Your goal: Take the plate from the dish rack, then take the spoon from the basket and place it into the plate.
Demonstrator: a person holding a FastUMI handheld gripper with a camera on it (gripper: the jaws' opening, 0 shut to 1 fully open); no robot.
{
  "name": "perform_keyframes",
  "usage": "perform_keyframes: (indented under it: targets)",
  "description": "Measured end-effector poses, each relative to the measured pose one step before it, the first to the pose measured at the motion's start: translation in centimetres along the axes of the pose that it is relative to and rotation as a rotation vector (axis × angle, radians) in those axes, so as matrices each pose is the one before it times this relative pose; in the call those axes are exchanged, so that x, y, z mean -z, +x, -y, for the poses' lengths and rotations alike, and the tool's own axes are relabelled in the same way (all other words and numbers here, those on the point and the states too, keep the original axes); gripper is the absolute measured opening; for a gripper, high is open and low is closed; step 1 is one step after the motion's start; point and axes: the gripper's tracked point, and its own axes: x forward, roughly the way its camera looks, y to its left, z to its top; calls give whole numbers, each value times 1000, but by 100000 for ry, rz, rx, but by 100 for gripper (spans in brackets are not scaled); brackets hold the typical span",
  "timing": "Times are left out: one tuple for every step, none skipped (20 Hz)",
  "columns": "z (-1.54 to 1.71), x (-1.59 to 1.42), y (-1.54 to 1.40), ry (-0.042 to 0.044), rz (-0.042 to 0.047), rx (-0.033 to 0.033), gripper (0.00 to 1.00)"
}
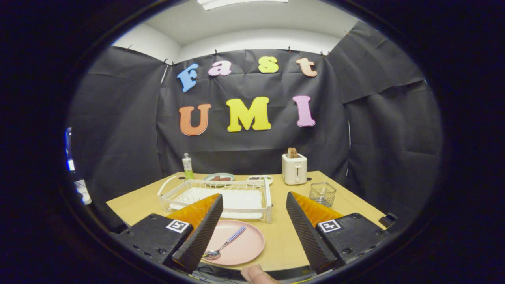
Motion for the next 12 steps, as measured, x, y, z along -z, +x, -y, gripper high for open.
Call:
perform_keyframes:
  targets:
    - [136, -818, -673, 237, -311, -177, 100]
    - [431, -675, -723, 483, 41, 889, 100]
    - [737, -589, -666, 539, 257, 1088, 100]
    - [435, -728, -633, 412, 559, 413, 100]
    - [336, -606, -561, 251, 385, 719, 100]
    - [488, -659, -572, 255, 573, 599, 100]
    - [209, -504, -605, -163, 895, -48, 100]
    - [286, -621, -710, -248, 842, 291, 100]
    - [347, -549, -623, -111, 1498, 259, 100]
    - [73, -668, -656, -444, 1395, -32, 100]
    - [31, -399, -499, -634, 1530, -222, 100]
    - [39, -377, -389, -972, 1182, 119, 100]
